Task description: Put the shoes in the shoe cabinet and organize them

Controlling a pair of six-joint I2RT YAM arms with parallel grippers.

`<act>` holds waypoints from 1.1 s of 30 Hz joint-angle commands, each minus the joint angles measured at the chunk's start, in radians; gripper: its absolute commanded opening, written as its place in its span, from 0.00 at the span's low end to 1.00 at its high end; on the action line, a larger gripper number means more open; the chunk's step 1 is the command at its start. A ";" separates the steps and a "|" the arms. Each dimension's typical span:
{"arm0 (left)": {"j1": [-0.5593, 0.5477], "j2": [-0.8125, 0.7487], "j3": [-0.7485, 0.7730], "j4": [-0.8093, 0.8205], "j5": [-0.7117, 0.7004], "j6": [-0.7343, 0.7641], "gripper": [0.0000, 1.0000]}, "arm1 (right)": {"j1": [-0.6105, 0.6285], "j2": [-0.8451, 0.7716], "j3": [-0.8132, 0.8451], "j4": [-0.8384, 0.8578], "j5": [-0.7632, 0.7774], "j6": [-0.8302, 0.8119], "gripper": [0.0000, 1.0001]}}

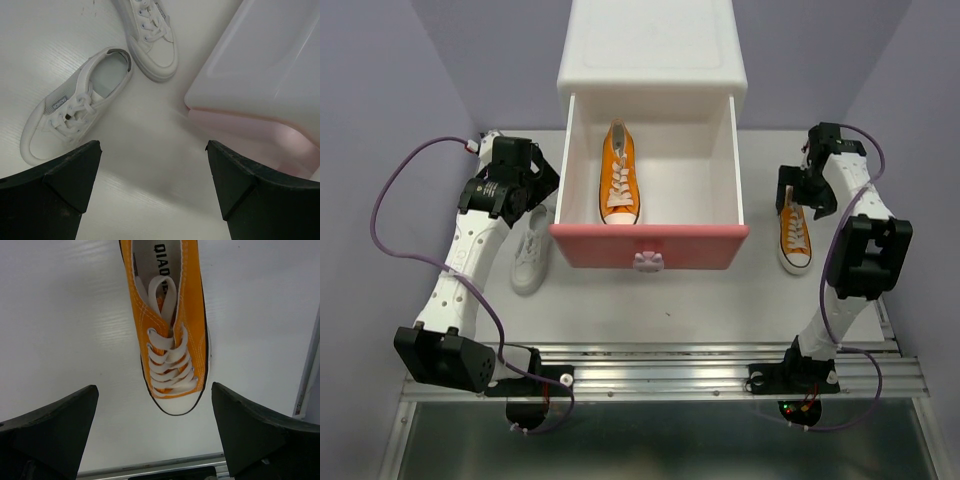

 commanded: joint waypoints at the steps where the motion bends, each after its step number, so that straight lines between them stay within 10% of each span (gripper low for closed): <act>1: 0.005 -0.031 -0.014 -0.001 -0.008 -0.003 0.99 | -0.002 0.064 0.022 0.068 -0.047 -0.017 1.00; 10: 0.005 -0.009 -0.009 -0.005 -0.017 0.003 0.99 | -0.012 0.161 0.043 0.095 -0.039 -0.006 0.95; 24: 0.004 0.026 0.011 -0.017 -0.026 -0.005 0.99 | -0.055 0.127 -0.095 0.144 -0.015 0.009 0.60; 29: 0.004 0.034 0.021 -0.024 -0.029 -0.003 0.99 | -0.055 0.125 -0.084 0.164 -0.037 0.033 0.11; 33: 0.004 0.046 0.038 -0.038 -0.031 -0.002 0.99 | -0.055 0.072 -0.035 0.167 -0.044 0.084 0.01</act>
